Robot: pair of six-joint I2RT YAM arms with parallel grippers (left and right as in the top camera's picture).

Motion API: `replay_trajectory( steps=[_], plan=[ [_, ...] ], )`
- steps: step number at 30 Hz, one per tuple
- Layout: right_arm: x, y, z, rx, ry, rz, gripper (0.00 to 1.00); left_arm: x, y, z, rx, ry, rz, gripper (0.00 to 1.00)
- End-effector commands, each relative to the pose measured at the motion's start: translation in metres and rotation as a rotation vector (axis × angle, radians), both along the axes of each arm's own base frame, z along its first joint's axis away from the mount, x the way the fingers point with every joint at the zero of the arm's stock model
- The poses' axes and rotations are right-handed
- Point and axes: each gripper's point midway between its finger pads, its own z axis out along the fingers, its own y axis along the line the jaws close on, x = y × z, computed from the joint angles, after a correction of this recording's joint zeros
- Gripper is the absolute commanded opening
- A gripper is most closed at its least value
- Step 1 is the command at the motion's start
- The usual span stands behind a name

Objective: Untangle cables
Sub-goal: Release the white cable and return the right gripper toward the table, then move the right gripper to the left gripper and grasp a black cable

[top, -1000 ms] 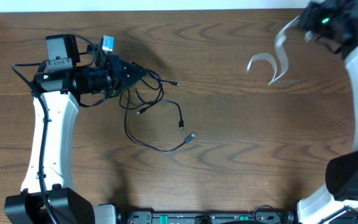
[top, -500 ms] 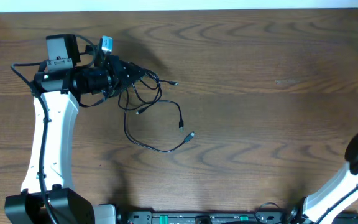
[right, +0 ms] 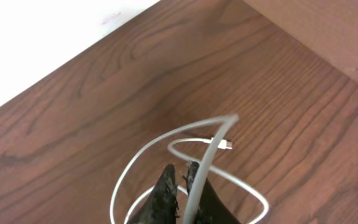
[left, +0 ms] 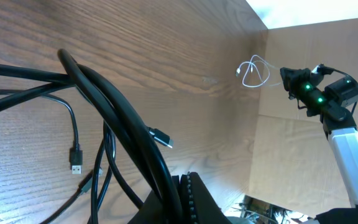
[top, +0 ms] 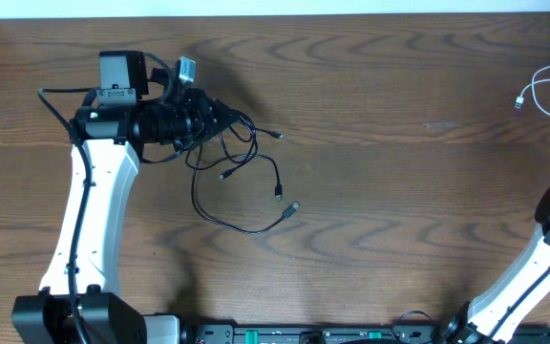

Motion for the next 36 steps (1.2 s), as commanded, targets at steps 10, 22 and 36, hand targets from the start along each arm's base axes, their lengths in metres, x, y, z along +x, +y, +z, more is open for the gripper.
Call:
replay_trajectory(
  steps=[10,22,36],
  plan=[
    [0.001,0.056,0.037,0.215,-0.079,0.248,0.99,0.005,0.001,0.002,0.068,-0.083,-0.035,0.08],
    [-0.060,0.342,0.167,0.604,-0.121,1.015,0.99,-0.014,-0.060,0.032,0.165,-0.434,-0.378,0.08],
    [-0.145,0.539,0.134,0.550,0.170,1.515,0.79,-0.040,-0.068,0.093,0.033,-0.504,-0.355,0.08]
  ],
)
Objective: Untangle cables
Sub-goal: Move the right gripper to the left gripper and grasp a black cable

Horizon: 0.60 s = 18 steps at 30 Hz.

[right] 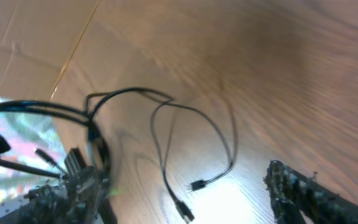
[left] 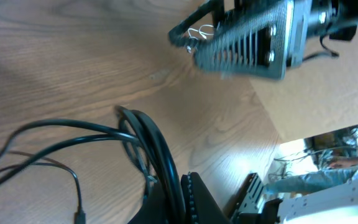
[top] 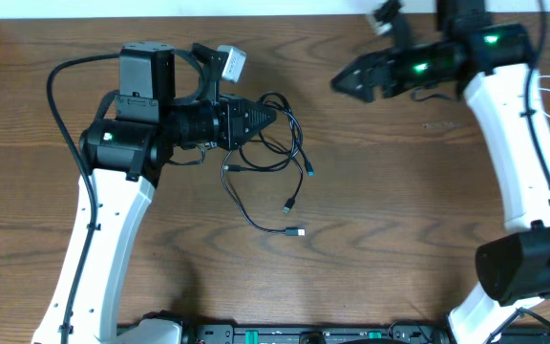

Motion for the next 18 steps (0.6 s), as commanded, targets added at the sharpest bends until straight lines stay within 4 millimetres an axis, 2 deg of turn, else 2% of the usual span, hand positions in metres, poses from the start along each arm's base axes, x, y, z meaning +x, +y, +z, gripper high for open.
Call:
replay_trajectory(
  steps=[1,6,9,12,15,18],
  plan=[
    [-0.013,0.026,-0.009,-0.021,-0.010,0.085,0.74,0.001,-0.002,0.014,-0.037,-0.010,-0.003,0.08],
    [-0.028,0.052,-0.020,-0.046,0.031,0.114,0.62,0.010,0.001,0.014,-0.042,0.026,0.067,0.08],
    [-0.022,0.056,-0.037,-0.130,0.057,0.018,0.59,0.010,0.001,0.015,-0.054,0.050,0.081,0.08],
    [-0.024,0.071,-0.048,-0.155,0.063,-0.010,0.57,0.017,0.008,0.008,-0.042,0.113,0.166,0.08],
    [-0.017,0.070,-0.062,-0.235,0.095,-0.151,0.48,0.018,0.009,0.007,-0.043,0.130,0.188,0.08],
    [-0.016,0.076,-0.061,-0.230,0.098,-0.181,0.43,0.018,0.009,0.006,-0.042,0.132,0.188,0.08]
  ],
)
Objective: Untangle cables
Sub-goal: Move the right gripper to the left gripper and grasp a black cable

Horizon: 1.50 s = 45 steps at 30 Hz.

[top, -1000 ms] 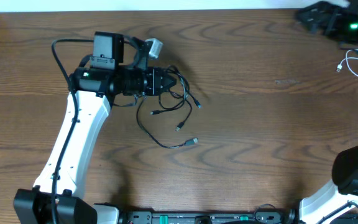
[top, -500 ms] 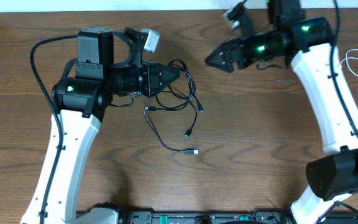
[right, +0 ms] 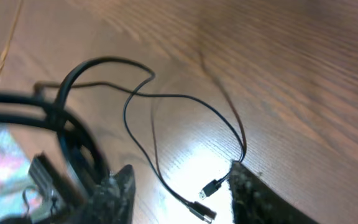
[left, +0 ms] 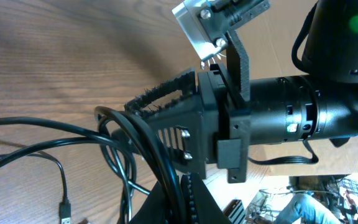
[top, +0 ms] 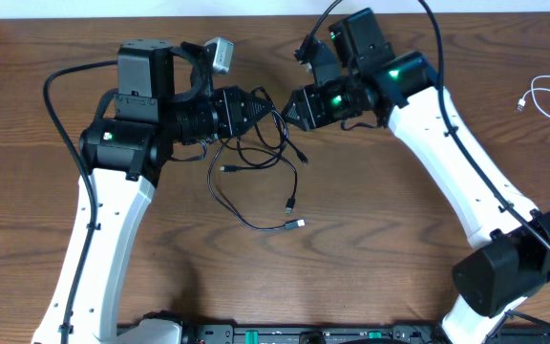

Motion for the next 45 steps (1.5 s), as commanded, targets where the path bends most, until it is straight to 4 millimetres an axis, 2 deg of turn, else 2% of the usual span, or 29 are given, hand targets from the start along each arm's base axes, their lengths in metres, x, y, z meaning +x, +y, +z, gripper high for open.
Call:
replay_trajectory(
  steps=[1,3,7,10,12,15,21,24,27,29,34,38,40,45],
  plan=[
    [0.006,0.004,-0.004,-0.001,0.018,-0.071,0.44,0.003,0.002,0.008,-0.004,-0.011,0.018,0.08],
    [0.008,0.004,0.000,0.015,0.008,-0.066,0.46,0.004,0.003,0.006,0.005,-0.006,0.027,0.08],
    [0.017,-0.012,0.016,0.060,-0.008,-0.082,0.47,0.009,0.017,-0.011,0.087,0.027,0.110,0.08],
    [0.008,-0.005,0.027,0.155,-0.019,0.058,0.49,0.010,0.017,-0.011,0.092,0.019,0.113,0.08],
    [0.004,-0.003,0.019,0.145,0.003,0.073,0.48,0.013,0.017,-0.010,0.090,0.012,0.113,0.08],
    [-0.008,0.009,0.021,0.173,0.001,0.152,0.48,0.014,0.017,-0.012,0.091,0.019,0.113,0.08],
    [-0.015,0.018,0.011,0.161,0.012,0.185,0.48,0.014,0.017,-0.013,0.091,0.022,0.113,0.08],
    [-0.011,0.018,-0.001,0.128,0.024,0.158,0.43,0.014,0.017,-0.013,0.084,0.033,0.120,0.08],
    [0.003,0.011,-0.022,0.048,0.068,0.026,0.41,0.014,0.017,-0.013,0.083,0.036,0.122,0.08],
    [0.005,0.016,-0.027,0.056,0.069,0.032,0.40,0.014,0.017,-0.013,0.078,0.044,0.128,0.08],
    [0.001,0.033,-0.027,0.074,0.059,0.062,0.40,0.013,0.015,-0.013,0.062,0.062,0.130,0.08],
    [0.008,0.028,-0.036,0.022,0.070,-0.032,0.34,0.011,0.013,-0.011,0.049,0.067,0.115,0.08],
    [0.012,0.032,-0.032,0.047,0.067,-0.042,0.34,0.009,0.011,-0.010,0.041,0.069,0.105,0.08],
    [0.014,0.056,-0.009,0.195,0.063,-0.012,0.35,0.009,0.011,-0.010,0.039,0.070,0.104,0.08]
  ],
)
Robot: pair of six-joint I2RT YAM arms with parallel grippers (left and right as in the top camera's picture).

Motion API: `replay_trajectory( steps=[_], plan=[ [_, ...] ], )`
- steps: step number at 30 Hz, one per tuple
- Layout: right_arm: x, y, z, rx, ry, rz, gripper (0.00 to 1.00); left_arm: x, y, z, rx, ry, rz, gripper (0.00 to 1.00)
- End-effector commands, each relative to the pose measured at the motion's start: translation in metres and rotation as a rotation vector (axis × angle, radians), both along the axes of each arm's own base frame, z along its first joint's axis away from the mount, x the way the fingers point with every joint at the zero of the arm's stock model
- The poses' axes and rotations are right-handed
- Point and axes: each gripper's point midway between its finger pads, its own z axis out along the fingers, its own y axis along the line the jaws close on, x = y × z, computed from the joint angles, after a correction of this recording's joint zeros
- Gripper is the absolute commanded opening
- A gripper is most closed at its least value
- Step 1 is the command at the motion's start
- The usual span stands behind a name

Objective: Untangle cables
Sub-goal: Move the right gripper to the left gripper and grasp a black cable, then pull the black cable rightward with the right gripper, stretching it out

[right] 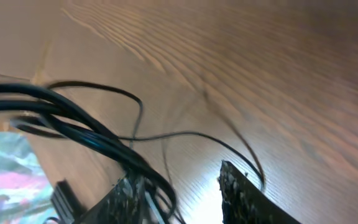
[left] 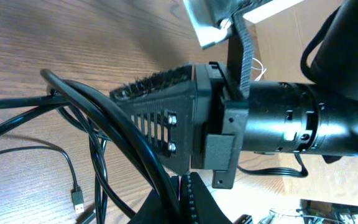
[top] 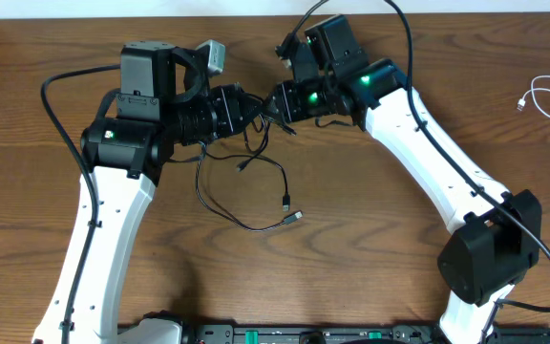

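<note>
A tangle of black cables (top: 243, 164) hangs from my left gripper (top: 251, 103) and trails onto the table, plugs lying loose. In the left wrist view the left gripper (left: 182, 200) is shut on the thick black strands (left: 104, 123). My right gripper (top: 273, 103) faces it tip to tip. One ribbed finger (left: 160, 118) of the right gripper fills the left wrist view. In the right wrist view the right gripper (right: 185, 193) is open, and the black strands (right: 86, 134) run past the inner side of its left finger (right: 129, 193).
A white cable (top: 544, 96) lies coiled at the table's far right edge. The brown wooden table (top: 399, 239) stretches bare in front of both arms. A cardboard wall stands beyond the right side.
My right gripper has shifted a little left, closer to the left gripper, and the black strands now lie against its left finger. The hanging tangle has shifted slightly left. Left grip unchanged.
At first my left gripper held the black tangle at far left, while my right was shut on the white cable at far right. Then the white cable lay on the table and the right gripper was open at centre. It now meets the lifted tangle.
</note>
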Motion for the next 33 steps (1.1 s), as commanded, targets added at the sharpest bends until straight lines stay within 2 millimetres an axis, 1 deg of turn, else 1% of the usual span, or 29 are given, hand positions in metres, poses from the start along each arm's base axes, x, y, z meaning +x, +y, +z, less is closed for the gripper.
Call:
replay_trajectory(
  steps=[1,2,4,5,6,7,8,11,13,15,17,19,20,21,22,24,26,28,32,33],
  plan=[
    [-0.004,0.010,0.001,0.057,0.063,-0.008,0.35,0.000,-0.003,0.007,-0.025,0.000,-0.009,0.08],
    [-0.001,0.009,0.001,0.057,0.065,-0.025,0.35,0.000,-0.003,0.007,-0.030,0.008,-0.003,0.08],
    [0.007,0.005,-0.011,0.015,0.088,-0.119,0.34,-0.001,-0.005,0.009,-0.044,0.006,-0.012,0.08],
    [0.011,0.003,-0.025,-0.020,0.124,-0.191,0.34,0.000,-0.005,0.010,-0.047,0.002,-0.013,0.08],
    [0.013,0.003,-0.030,-0.032,0.135,-0.213,0.34,0.000,-0.005,0.011,-0.047,0.000,-0.013,0.08],
    [0.016,0.000,-0.044,-0.060,0.159,-0.247,0.32,0.000,-0.005,0.011,-0.048,-0.003,-0.013,0.08],
    [0.018,-0.006,-0.062,-0.102,0.204,-0.297,0.29,-0.001,-0.005,0.012,-0.048,-0.006,-0.014,0.08],
    [0.022,-0.018,-0.086,-0.144,0.265,-0.342,0.27,-0.004,-0.005,0.018,-0.067,-0.016,-0.024,0.08],
    [0.025,-0.025,-0.103,-0.168,0.297,-0.358,0.25,-0.005,-0.002,0.030,-0.106,-0.045,-0.041,0.08],
    [0.026,-0.034,-0.113,-0.192,0.324,-0.376,0.22,-0.005,0.001,0.040,-0.140,-0.072,-0.056,0.08],
    [0.027,-0.044,-0.117,-0.213,0.342,-0.396,0.19,-0.004,0.007,0.047,-0.157,-0.093,-0.051,0.08],
    [0.029,-0.064,-0.122,-0.249,0.363,-0.439,0.17,-0.001,0.021,0.051,-0.157,-0.108,-0.012,0.07],
    [0.030,-0.079,-0.125,-0.276,0.380,-0.467,0.16,0.000,0.030,0.053,-0.156,-0.113,0.013,0.08],
    [0.031,-0.090,-0.128,-0.299,0.386,-0.477,0.16,0.002,0.040,0.056,-0.154,-0.125,0.042,0.07],
    [0.031,-0.101,-0.130,-0.322,0.390,-0.482,0.15,0.003,0.046,0.058,-0.153,-0.133,0.059,0.08],
    [0.028,-0.128,-0.134,-0.371,0.409,-0.464,0.13,0.004,0.067,0.065,-0.148,-0.161,0.118,0.08],
    [0.025,-0.157,-0.139,-0.439,0.428,-0.486,0.10,0.004,0.079,0.069,-0.144,-0.176,0.152,0.08],
    [0.019,-0.196,-0.144,-0.545,0.459,-0.543,0.01,0.003,0.089,0.072,-0.141,-0.185,0.181,0.08],
    [0.012,-0.240,-0.146,-0.620,0.499,-0.566,0.01,0.002,0.099,0.070,-0.129,-0.185,0.204,0.08],
    [0.010,-0.255,-0.146,-0.639,0.516,-0.584,0.01,0.002,0.101,0.069,-0.124,-0.185,0.206,0.08]
  ],
)
